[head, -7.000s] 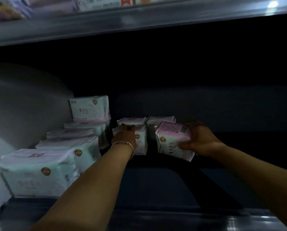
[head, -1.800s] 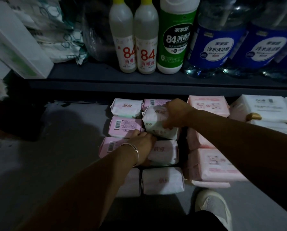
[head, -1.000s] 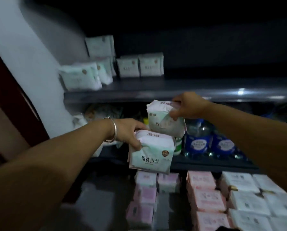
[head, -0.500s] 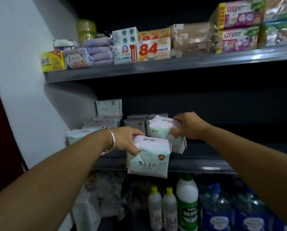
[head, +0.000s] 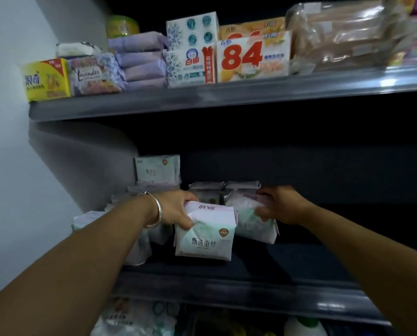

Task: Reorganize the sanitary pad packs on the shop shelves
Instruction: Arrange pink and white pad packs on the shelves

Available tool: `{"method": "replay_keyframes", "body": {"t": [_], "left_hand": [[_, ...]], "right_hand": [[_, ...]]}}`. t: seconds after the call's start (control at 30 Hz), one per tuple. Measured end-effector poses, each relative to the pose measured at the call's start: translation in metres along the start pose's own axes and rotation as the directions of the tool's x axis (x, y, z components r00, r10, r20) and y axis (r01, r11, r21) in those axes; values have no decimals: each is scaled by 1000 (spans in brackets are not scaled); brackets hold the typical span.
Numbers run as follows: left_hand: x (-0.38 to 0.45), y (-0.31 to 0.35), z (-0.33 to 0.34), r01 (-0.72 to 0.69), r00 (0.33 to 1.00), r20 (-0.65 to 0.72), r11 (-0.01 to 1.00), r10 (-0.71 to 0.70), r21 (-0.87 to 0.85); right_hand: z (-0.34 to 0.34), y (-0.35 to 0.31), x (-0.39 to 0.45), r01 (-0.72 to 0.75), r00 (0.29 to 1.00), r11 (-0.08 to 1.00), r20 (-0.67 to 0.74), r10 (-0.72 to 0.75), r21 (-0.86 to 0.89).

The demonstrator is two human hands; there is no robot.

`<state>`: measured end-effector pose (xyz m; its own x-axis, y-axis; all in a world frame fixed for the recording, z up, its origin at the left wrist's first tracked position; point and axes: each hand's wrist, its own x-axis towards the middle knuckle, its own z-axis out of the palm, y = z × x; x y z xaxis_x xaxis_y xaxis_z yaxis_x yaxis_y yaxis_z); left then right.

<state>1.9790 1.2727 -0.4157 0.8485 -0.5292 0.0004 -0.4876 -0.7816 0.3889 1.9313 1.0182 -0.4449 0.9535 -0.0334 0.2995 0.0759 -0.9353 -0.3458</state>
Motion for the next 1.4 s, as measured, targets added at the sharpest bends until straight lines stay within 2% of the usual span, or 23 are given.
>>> {"method": "replay_keyframes", "body": {"t": [0.13, 0.33, 0.43, 0.6, 0.77, 1.0, 1.17, 1.4], "left_hand": [[22, -16, 9, 22, 1000, 13, 1000, -22, -1], [50, -37, 17, 50, 998, -39, 999, -50, 19], [63, -43, 22, 47, 998, -50, 974, -37, 224], [68, -28, 46, -66, 992, -64, 885, 108, 461], [76, -25, 59, 51, 961, -242, 773, 135, 632], [87, -29, 74, 113, 924, -361, 810, 128, 576], [97, -28, 80, 136, 917, -384, 826, 104, 548], [92, -29, 81, 119, 923, -371, 842, 101, 526]], "right_hand": [[32, 11, 12, -23, 994, 994, 103, 34, -103], [51, 20, 25, -33, 999, 999, 28, 34, -24], [55, 21, 30, -34, 999, 998, 21, 35, -49], [58, 19, 32, -36, 999, 995, 12, 37, -93], [64, 23, 34, -17, 1000, 995, -12, 16, -102], [69, 23, 42, -40, 999, 995, -17, 39, -91], [74, 23, 47, -49, 999, 990, -10, 48, -135], [73, 13, 42, -104, 994, 988, 15, 106, -111]]}}
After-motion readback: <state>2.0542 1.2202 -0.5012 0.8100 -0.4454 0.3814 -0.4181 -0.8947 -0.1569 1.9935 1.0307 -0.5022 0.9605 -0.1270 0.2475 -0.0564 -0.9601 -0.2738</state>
